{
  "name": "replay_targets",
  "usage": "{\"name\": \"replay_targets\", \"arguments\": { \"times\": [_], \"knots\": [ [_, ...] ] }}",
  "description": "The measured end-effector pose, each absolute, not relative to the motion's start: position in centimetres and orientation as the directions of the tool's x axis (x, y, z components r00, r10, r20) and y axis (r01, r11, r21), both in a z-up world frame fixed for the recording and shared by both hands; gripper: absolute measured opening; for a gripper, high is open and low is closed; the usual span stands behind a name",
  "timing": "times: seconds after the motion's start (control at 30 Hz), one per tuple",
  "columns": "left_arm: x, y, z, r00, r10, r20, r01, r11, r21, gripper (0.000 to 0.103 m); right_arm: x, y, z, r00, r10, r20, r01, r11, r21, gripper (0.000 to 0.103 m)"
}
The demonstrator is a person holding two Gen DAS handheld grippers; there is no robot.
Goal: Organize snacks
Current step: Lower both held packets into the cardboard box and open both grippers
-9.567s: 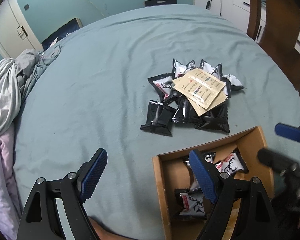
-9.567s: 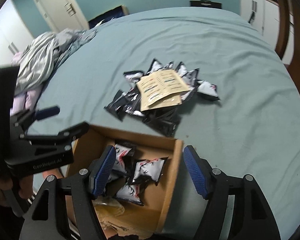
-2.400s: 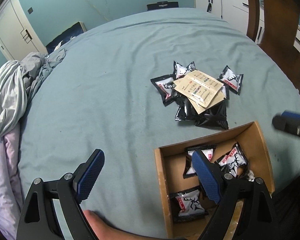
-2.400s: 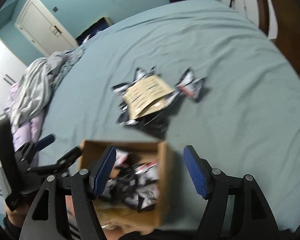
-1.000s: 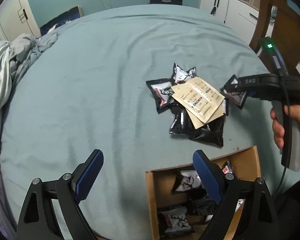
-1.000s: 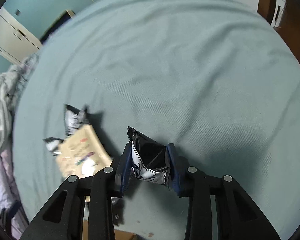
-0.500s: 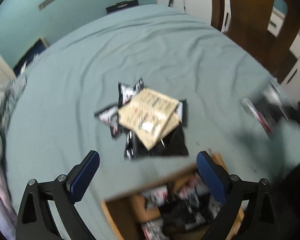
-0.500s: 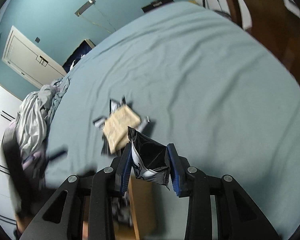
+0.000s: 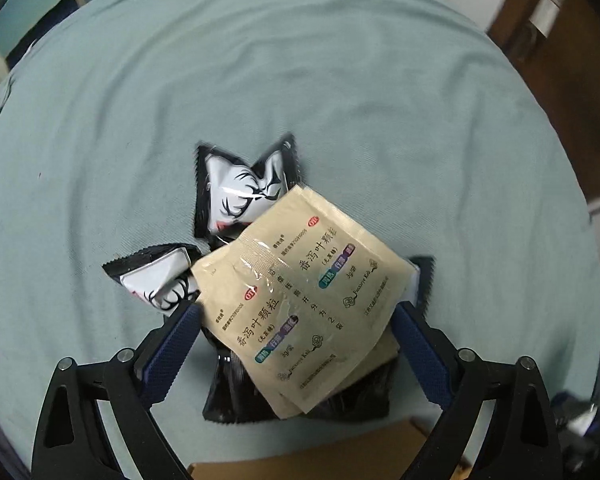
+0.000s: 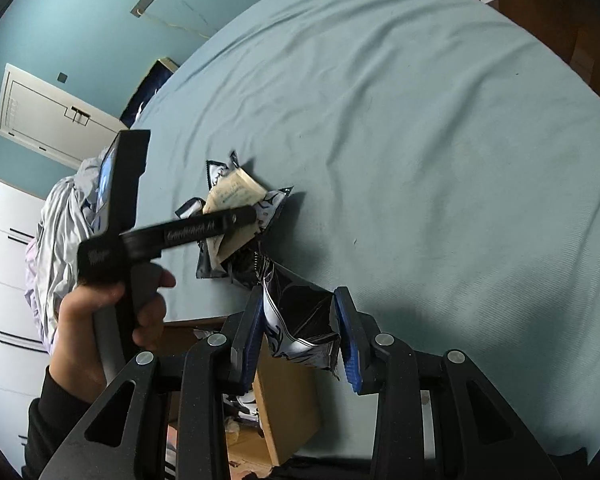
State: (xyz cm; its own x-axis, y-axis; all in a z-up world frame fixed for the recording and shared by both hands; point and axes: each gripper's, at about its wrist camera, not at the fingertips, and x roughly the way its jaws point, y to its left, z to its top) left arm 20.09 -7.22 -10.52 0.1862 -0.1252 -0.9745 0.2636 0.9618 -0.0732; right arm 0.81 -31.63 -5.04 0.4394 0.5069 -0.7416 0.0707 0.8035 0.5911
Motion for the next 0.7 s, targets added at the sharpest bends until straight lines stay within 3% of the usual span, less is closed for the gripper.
{"name": "replay_targets", "arguments": {
  "times": [0.1, 0.17, 0.23, 0.3, 0.43, 0.6, 0.7],
  "knots": [
    [20.2, -6.7, -9.6, 0.213, -0.144, -0.966, 0.243, 0.966, -0.09, 0.074, 0.7, -31.8, -4.6, 0.433, 0.497, -0.752, 0.067, 0.814, 0.577, 0.032],
    [19.9, -6.3, -8.5, 0.234, -0.148, -0.961, 0.227, 0.969, -0.094, 0.045, 0.6, -32.1, -4.3, 0.435, 0.498, -0.75, 0.067, 0.813, 0.578, 0.032],
    [19.6, -5.6, -7.5, 0.243, -0.159, -0.957, 0.21, 0.972, -0.108, 0.031, 0.5, -32.3, -4.0, 0.436, 0.492, -0.753, 0.071, 0.816, 0.574, 0.032],
    [19.0, -4.8, -6.5, 0.249, -0.181, -0.951, 0.197, 0.971, -0.134, 0.01, 0.6, -31.9, -3.9, 0.436, 0.485, -0.758, 0.075, 0.82, 0.567, 0.032],
    [17.4, -2.8, -4.0, 0.298, -0.179, -0.938, 0.168, 0.977, -0.133, 0.003, 0.6, -31.0, -3.9, 0.442, 0.466, -0.767, 0.074, 0.833, 0.548, 0.032],
    [14.9, -0.3, -1.6, 0.335, -0.221, -0.916, 0.174, 0.97, -0.17, 0.002, 0.4, -30.1, -3.5, 0.453, 0.442, -0.774, 0.073, 0.847, 0.526, 0.032],
    [11.7, 0.4, 0.4, 0.388, -0.208, -0.898, 0.231, 0.965, -0.124, 0.001, 0.3, -29.7, -3.4, 0.46, 0.432, -0.776, 0.07, 0.853, 0.517, 0.032]
  ]
}}
